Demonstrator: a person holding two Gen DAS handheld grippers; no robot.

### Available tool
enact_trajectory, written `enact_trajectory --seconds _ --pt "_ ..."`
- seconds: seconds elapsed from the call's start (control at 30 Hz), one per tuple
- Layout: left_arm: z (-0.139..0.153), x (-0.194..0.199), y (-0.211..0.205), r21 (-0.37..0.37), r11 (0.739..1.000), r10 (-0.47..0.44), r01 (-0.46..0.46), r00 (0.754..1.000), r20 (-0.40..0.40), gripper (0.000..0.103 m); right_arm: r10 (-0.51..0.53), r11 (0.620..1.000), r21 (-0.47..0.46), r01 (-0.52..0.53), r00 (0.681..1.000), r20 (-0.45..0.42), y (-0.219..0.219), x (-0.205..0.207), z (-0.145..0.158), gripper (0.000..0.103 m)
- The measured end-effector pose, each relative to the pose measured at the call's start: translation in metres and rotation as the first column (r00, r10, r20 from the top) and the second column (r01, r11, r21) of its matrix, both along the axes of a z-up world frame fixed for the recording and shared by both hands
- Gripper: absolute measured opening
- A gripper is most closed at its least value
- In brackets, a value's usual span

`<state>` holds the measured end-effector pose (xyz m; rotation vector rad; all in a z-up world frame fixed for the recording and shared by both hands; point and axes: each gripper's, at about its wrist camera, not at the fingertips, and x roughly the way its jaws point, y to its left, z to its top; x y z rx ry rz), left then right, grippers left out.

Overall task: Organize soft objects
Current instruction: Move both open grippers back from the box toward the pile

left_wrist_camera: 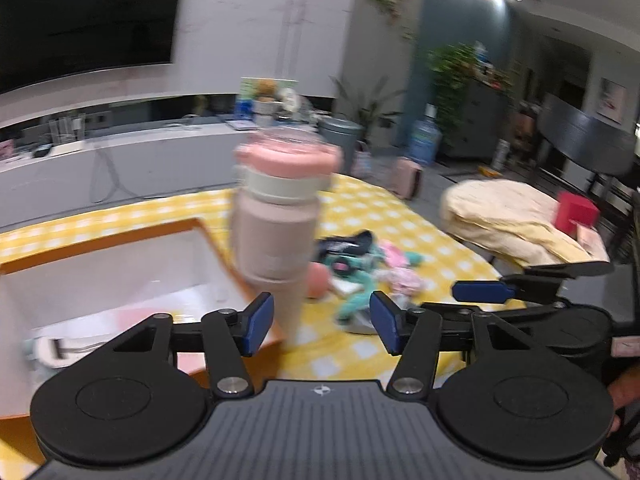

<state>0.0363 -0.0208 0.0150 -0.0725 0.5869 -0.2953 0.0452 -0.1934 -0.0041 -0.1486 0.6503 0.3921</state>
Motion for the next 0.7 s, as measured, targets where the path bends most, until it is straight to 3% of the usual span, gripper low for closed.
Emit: enact_trajectory --seconds 0.27,0.47,0.7 --pt "-0.015 0.007 -0.052 0.015 0.997 -0.080 0.080 0.997 0.002 0.060 -0.086 0.996 -0.009 0.086 0.996 -0.002 -0.044 0.006 -0.015 0.042" --pt "-0.031 0.023 -0.074 0.035 0.994 -0.099 0.101 0.994 -0.046 0.056 -0.141 0.990 -0.024 0.142 0.989 0.038 -0.069 0.013 -0.025 0.050" --pt "-0.054 0.044 -0.093 0.032 0.987 -0.151 0.156 0.981 -0.117 0.054 -0.158 0.987 -0.027 0.157 0.987 -0.029 -0.092 0.031 -0.042 0.050"
